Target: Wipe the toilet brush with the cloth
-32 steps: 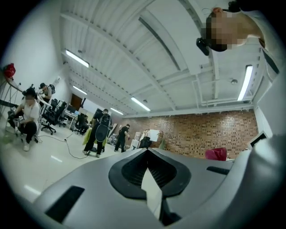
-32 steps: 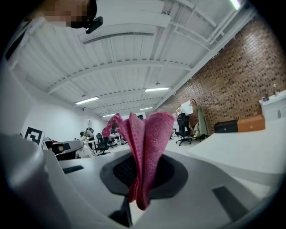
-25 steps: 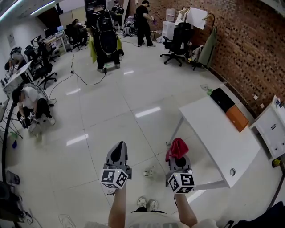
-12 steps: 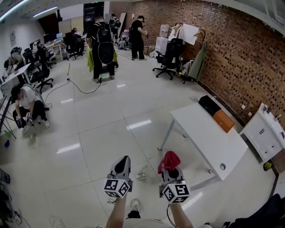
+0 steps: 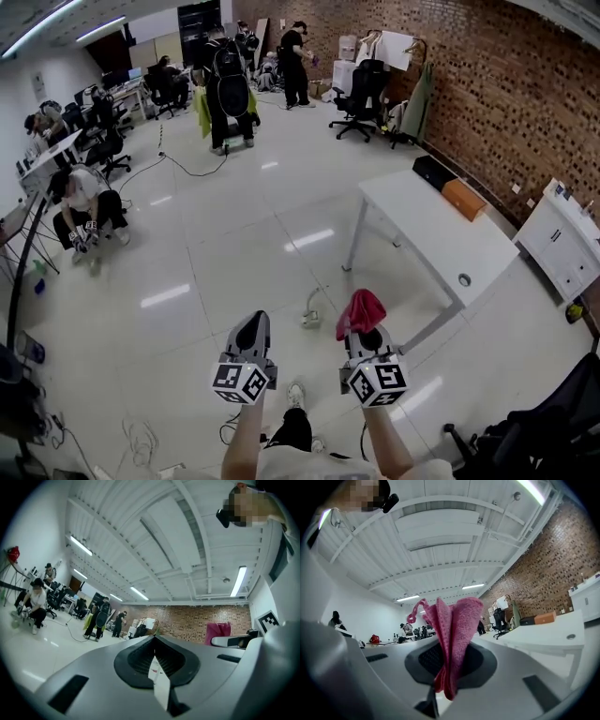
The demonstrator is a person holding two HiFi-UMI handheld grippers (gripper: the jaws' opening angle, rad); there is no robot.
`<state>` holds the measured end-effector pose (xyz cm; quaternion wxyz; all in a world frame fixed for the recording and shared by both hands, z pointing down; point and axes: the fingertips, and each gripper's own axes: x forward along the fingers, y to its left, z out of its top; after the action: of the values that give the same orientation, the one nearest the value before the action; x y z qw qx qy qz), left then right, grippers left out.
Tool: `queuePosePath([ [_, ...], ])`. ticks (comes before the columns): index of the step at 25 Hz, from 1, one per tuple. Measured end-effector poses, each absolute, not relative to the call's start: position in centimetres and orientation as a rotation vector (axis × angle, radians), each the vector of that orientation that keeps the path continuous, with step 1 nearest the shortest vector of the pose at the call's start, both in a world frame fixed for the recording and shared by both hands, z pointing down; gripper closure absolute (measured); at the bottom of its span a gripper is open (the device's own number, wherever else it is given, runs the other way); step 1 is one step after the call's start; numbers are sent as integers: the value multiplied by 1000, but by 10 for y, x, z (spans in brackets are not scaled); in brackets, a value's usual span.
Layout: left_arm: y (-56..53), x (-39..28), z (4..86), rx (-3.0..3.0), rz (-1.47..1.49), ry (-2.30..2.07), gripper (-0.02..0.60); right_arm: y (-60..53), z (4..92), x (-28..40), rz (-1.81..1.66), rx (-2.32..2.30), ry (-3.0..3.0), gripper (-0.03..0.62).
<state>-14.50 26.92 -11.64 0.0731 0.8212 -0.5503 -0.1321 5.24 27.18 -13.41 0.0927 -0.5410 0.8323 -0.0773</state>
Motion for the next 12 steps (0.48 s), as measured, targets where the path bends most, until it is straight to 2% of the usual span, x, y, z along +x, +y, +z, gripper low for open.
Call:
queuePosePath([
  [12,351,-145,-139,2607,-332,-1596,578,375,-138,33,-228,-1688,2436,563],
])
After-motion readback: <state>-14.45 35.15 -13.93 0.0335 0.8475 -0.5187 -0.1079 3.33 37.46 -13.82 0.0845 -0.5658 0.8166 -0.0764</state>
